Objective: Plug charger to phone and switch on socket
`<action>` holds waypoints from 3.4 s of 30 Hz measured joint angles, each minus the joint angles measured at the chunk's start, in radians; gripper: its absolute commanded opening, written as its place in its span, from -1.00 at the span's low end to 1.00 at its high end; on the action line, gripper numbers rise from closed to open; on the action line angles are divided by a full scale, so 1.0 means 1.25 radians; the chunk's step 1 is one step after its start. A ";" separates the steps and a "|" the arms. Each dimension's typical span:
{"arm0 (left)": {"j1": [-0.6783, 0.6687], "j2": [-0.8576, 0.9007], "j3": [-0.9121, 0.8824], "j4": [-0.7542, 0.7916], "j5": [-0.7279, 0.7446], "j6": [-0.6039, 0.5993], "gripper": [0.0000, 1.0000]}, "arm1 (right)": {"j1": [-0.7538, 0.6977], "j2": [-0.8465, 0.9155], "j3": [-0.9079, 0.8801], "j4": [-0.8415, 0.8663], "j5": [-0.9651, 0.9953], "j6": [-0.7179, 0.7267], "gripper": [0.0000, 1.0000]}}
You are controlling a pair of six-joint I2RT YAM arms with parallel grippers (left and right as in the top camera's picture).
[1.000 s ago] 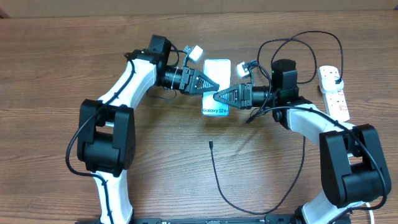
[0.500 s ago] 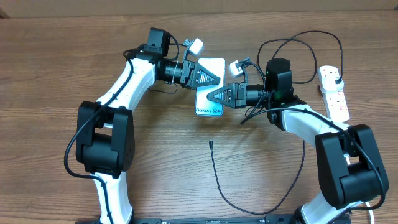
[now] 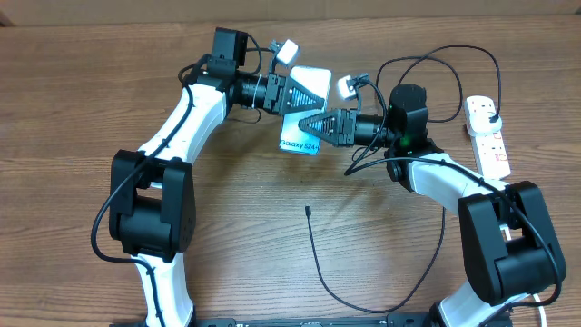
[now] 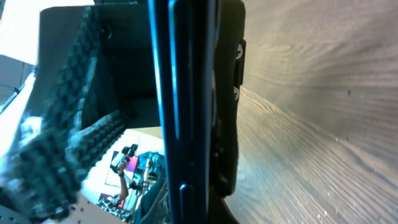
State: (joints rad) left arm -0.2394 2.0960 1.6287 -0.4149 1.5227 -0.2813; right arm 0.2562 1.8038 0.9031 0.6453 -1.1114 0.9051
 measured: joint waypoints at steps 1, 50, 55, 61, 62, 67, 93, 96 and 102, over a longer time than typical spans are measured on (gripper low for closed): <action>0.000 0.000 0.000 0.017 0.000 -0.017 -0.19 | 0.000 0.000 0.000 0.005 0.004 0.004 -0.92; 0.004 -0.023 0.000 0.092 -0.028 -0.133 -0.34 | -0.042 0.000 0.001 0.070 -0.035 0.051 -0.93; 0.004 -0.023 0.000 0.082 -0.034 -0.132 -0.34 | -0.043 0.000 0.001 0.070 -0.039 0.051 -0.93; 0.004 -0.023 0.000 0.066 -0.034 -0.132 -0.30 | -0.043 0.000 0.001 0.069 -0.042 0.055 -0.93; 0.004 -0.023 0.000 0.066 -0.034 -0.132 -0.29 | -0.043 0.000 0.001 0.069 -0.042 0.056 -0.93; 0.002 -0.023 0.001 0.066 -0.034 -0.128 -0.28 | -0.044 0.000 0.001 0.070 -0.042 0.057 -0.93; -0.004 -0.023 0.001 0.063 -0.065 -0.092 -0.91 | -0.050 -0.003 0.001 0.092 -0.045 0.098 -0.40; -0.004 -0.029 0.001 0.055 -0.070 -0.085 -0.91 | -0.072 -0.001 0.000 0.112 -0.029 0.107 -0.12; 0.002 -0.056 0.005 -0.089 -0.171 -0.045 -0.92 | -0.128 -0.001 0.000 0.123 -0.080 0.111 0.06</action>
State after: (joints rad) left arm -0.2363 2.0266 1.6352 -0.5255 1.3087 -0.3370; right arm 0.0963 1.8030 0.9031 0.7994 -1.2118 1.0439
